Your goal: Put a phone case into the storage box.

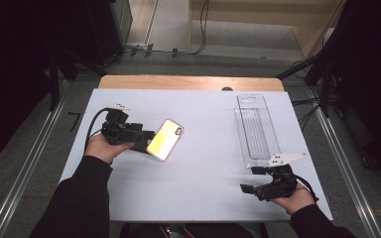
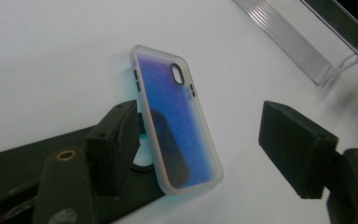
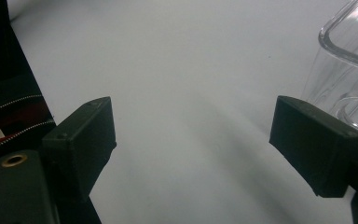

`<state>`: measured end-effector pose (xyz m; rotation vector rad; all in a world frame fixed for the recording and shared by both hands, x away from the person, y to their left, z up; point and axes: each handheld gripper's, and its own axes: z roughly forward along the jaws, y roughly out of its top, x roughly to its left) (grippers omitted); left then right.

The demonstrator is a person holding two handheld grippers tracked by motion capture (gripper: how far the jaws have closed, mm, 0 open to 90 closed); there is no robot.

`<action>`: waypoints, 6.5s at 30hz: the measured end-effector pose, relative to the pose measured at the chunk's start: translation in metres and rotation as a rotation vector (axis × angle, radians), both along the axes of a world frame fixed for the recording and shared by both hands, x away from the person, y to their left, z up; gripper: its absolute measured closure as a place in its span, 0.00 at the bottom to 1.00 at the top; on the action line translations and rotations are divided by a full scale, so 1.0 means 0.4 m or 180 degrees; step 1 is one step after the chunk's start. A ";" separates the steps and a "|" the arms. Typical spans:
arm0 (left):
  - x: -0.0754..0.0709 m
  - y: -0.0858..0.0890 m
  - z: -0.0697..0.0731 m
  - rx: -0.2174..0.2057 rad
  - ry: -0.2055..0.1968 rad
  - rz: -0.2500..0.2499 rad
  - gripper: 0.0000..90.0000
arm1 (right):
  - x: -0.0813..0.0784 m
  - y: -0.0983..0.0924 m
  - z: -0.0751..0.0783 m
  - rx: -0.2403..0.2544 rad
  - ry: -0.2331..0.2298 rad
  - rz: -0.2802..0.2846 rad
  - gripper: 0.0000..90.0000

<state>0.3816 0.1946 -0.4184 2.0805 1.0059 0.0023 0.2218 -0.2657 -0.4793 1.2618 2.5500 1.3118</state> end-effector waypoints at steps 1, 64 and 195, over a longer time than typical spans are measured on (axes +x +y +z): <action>0.006 -0.002 0.000 0.0013 -0.0020 -0.0001 0.34 | 0.000 0.000 0.000 -0.0008 -0.0003 0.0007 0.14; 0.101 -0.153 -0.185 0.0387 -0.0039 0.0029 1.00 | -0.003 -0.004 0.000 -0.0014 0.0016 0.0016 0.14; -0.040 -0.196 -0.078 0.0178 -0.0312 -0.0217 0.05 | -0.002 -0.005 -0.003 -0.0058 0.0008 0.0030 0.14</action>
